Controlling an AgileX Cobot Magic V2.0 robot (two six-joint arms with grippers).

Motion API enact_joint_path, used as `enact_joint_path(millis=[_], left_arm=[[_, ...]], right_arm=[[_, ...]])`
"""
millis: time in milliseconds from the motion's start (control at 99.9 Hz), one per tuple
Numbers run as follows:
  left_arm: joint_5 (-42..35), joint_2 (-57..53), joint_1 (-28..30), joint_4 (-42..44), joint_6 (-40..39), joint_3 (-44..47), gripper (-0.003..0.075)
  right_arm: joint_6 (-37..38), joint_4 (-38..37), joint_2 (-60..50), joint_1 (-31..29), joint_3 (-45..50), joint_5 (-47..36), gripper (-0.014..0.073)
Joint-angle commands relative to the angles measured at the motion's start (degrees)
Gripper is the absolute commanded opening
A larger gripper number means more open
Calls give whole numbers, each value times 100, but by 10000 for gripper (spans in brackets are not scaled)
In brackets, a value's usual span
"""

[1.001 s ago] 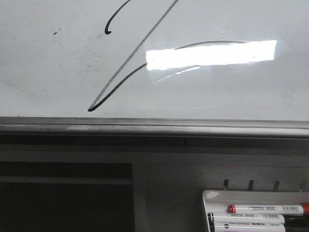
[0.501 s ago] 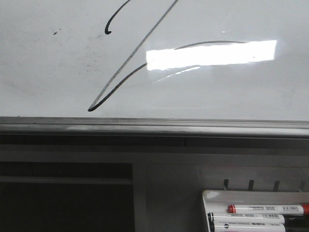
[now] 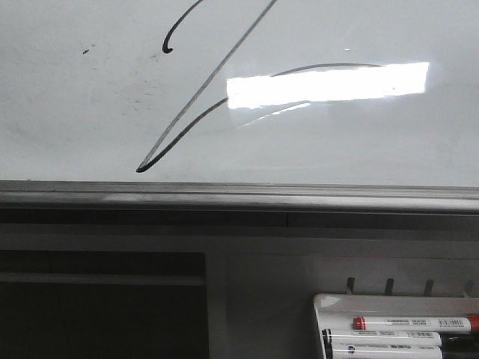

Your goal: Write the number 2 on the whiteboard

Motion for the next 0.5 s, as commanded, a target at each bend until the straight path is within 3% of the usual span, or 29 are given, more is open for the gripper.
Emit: enact_joint_path(millis=[0,90,110,200,350,491], left_arm=[[-801,-11,-26,-568,-127,-179,-20],[-1095,-11,-26,-681,-327,-179,-20],[-1184,-24,-26,-681,-463,-179,-20],[-1346,-76,-16,-669,-730,-169,-20],[-1933,-184,-16,-631,-1092,-98,-20],[-3371,-304,37,-622,-1680,453,-20]], right_arm=[[-37,133,-54,8,-207,115,43],[-37,133,-107,8,-207,-370,265],[3,133,-180,8,-207,-576,353],[143,165,-451,8,-207,-1318,498],[157,690,-1094,-5,-207,-2743,498],[157,952,-1876,-5,43,-3328,378]])
